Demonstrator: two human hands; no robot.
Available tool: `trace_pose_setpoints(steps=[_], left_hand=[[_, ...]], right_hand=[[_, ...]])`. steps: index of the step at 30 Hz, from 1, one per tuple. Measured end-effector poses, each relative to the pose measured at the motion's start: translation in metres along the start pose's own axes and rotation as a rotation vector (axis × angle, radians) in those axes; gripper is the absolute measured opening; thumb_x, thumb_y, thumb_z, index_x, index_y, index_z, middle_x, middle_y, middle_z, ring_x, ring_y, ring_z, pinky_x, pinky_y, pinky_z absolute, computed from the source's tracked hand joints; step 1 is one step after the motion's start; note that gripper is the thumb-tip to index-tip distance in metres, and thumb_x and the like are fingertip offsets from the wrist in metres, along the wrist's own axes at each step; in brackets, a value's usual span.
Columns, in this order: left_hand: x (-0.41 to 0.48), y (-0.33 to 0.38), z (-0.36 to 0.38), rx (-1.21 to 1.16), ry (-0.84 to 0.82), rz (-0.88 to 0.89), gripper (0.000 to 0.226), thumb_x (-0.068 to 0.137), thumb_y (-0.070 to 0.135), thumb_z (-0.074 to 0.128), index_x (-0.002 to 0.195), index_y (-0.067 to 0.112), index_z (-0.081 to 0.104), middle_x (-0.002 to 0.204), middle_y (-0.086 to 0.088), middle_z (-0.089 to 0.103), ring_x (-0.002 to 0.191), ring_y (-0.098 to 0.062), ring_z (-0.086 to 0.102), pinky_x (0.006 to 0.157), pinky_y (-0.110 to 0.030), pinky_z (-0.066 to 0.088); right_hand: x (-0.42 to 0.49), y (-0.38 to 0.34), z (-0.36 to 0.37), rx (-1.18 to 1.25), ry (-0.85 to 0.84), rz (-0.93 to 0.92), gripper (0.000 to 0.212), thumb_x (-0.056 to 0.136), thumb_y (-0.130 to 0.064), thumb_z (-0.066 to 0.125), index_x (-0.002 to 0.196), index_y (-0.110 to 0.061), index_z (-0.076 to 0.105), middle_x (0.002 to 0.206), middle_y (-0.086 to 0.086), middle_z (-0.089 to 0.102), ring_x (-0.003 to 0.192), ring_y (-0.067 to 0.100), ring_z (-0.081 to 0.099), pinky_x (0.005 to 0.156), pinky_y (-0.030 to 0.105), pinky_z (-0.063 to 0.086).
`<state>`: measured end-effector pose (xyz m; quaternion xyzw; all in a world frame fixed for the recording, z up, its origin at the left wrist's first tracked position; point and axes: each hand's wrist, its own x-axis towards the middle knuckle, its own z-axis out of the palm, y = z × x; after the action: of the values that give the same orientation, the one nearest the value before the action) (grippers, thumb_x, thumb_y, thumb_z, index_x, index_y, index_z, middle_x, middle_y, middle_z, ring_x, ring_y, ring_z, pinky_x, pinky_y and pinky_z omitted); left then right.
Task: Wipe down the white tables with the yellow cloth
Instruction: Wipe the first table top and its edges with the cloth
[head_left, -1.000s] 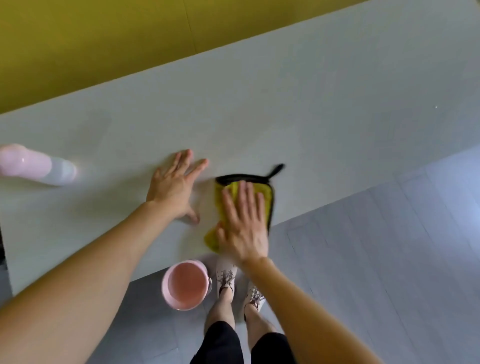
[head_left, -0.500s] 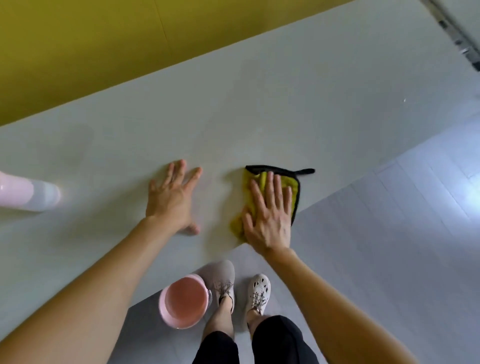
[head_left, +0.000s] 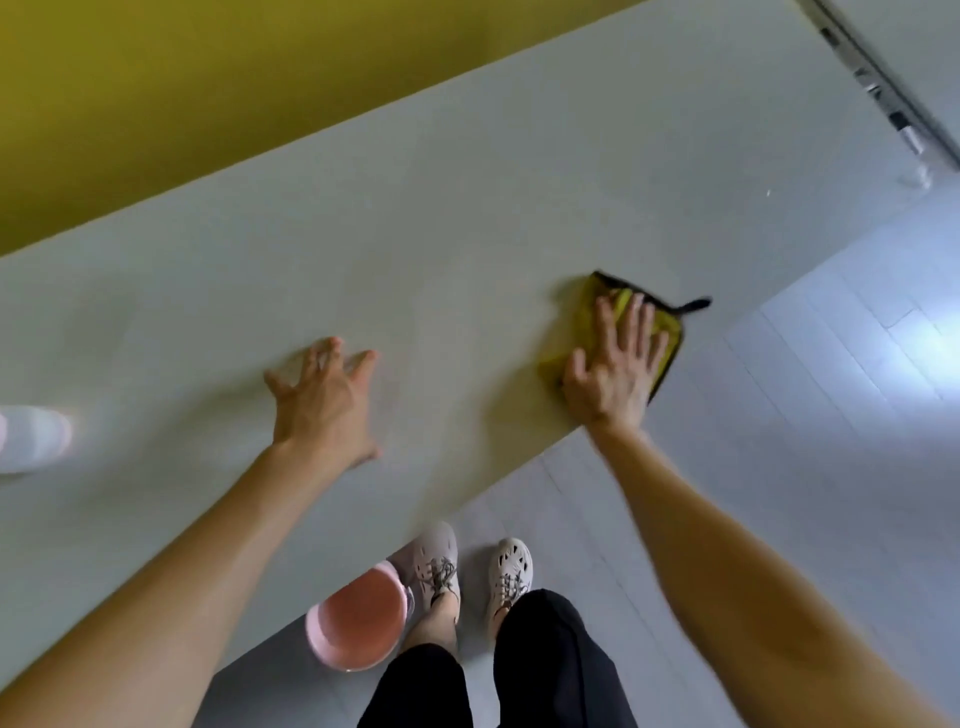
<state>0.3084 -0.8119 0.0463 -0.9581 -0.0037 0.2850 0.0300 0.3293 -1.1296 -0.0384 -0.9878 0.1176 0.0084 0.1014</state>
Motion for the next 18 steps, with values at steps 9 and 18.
trace_pose_setpoints(steps=[9,18], left_hand=[[0.062,0.070,-0.062,-0.030,0.123,0.161,0.094,0.073,0.044,0.096,0.151,0.019,0.050,0.159,-0.010,0.046,0.149,-0.033,0.043,0.117,-0.050,0.044],[0.096,0.173,-0.099,-0.094,0.066,0.218,0.126,0.074,0.050,0.097,0.170,0.026,0.019,0.179,-0.014,-0.002,0.166,-0.034,0.009,0.125,-0.051,0.036]], right_hand=[[-0.001,0.032,0.001,-0.029,-0.137,-0.691,0.082,0.103,-0.064,0.047,0.173,-0.028,0.023,0.182,0.006,0.008,0.169,0.028,0.001,0.135,0.059,0.010],[0.129,0.135,-0.036,-0.069,-0.058,-0.207,0.096,0.087,-0.064,0.056,0.166,-0.013,0.035,0.182,0.014,0.005,0.169,0.031,-0.001,0.134,0.062,0.005]])
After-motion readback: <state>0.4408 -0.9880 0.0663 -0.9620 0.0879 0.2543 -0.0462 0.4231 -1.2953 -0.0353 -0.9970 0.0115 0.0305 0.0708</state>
